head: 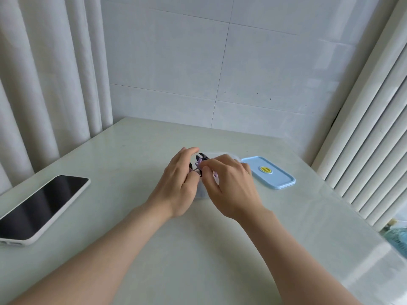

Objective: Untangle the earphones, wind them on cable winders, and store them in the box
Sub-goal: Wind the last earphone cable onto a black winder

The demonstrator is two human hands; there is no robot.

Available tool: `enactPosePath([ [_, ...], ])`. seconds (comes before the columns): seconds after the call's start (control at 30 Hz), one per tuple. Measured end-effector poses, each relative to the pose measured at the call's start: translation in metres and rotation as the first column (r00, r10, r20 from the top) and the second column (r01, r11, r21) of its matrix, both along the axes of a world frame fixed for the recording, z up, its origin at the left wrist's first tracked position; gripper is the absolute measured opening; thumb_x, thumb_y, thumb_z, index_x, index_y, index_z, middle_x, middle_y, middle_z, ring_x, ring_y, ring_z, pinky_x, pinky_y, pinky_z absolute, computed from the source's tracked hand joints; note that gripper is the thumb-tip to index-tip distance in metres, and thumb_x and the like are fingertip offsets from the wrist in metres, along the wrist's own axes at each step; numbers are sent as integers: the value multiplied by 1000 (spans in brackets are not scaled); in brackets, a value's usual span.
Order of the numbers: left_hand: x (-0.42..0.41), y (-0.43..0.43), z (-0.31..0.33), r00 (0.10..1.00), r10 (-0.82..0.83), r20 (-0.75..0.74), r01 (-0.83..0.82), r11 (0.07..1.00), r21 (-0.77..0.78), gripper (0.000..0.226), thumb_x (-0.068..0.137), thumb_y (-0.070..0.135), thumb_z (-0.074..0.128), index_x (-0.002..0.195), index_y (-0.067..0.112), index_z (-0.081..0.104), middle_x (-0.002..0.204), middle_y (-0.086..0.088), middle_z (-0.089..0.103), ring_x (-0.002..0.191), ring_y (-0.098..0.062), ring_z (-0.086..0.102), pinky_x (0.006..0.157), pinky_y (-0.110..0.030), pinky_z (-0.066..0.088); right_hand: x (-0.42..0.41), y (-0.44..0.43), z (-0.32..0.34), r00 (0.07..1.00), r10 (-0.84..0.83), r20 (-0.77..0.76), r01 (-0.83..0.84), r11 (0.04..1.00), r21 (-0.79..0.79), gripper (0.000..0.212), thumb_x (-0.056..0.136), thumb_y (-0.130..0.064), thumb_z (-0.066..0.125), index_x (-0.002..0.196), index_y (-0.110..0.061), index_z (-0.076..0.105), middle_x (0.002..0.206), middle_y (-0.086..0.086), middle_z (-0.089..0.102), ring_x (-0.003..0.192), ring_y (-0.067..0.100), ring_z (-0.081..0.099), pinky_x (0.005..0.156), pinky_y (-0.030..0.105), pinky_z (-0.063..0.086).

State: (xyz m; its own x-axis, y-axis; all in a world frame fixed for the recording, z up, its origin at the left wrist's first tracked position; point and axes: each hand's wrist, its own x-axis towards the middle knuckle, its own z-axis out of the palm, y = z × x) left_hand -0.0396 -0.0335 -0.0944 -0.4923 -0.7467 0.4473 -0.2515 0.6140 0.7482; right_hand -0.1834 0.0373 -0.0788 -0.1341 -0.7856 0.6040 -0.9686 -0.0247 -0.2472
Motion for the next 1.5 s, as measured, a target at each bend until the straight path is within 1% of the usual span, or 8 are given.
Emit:
enactPosePath([
  [0.17,1,-2,-5,999,20,43,-17,997,-68,46,109,20,43,154,20,39,157,3,43,152,-14,30,123,-32,27,-7,-11,2,955,-161,251,157,987,35,37,96,-40,33,93,-37,70,78,-12,71,93,20,60,83,37,25],
  [0.3,-2,-7,-11,993,55,103,-39,987,-155,44,107,32,49,149,19,43,147,1,50,158,-10,18,115,-5,10,-9,-7,6,892,-172,419,212,976,-52,26,96,-31,55,79,-39,73,74,-19,71,92,18,59,81,36,26],
  [0.57,-5,-4,-9,983,125,134,-61,913,-404,46,99,37,37,128,14,65,133,1,65,141,-22,46,121,-34,30,-19,1,8,927,-348,136,352,936,-3,45,101,-46,46,70,-26,72,66,-10,69,97,21,47,91,40,26],
  [0.77,-9,1,-4,968,172,181,-77,895,-440,37,104,32,34,120,24,66,96,11,67,103,-19,60,117,-42,34,-15,-1,1,949,-298,107,286,952,113,29,105,-41,35,106,-33,63,90,-10,66,107,21,41,91,41,23],
  [0.87,-8,-2,-5,948,193,252,-55,882,-469,42,105,43,30,107,32,71,96,16,66,99,-17,59,109,-42,38,-20,-2,4,919,-394,12,388,909,149,46,107,-42,31,86,-24,68,95,-5,57,110,26,36,99,46,24],
  [1.03,-11,-3,0,911,260,320,-66,857,-510,38,103,46,29,72,29,43,72,12,44,84,-17,44,109,-44,35,-25,-2,3,927,-374,2,364,904,225,51,105,-40,24,76,-18,60,97,-1,51,104,30,40,101,48,31],
  [1.23,-12,-3,1,871,282,402,-25,843,-538,38,95,58,30,92,28,54,90,15,62,100,-19,57,110,-42,33,-25,1,-1,977,-212,-22,213,975,62,48,98,-36,28,122,-26,69,113,-5,68,116,22,53,103,43,27],
  [1.5,-10,2,1,898,251,362,0,822,-569,75,79,40,35,150,18,44,140,6,62,133,-23,52,121,-56,27,-11,-9,0,989,19,-149,3,990,144,46,101,-40,18,76,-24,52,79,-10,56,81,16,47,87,37,39],
])
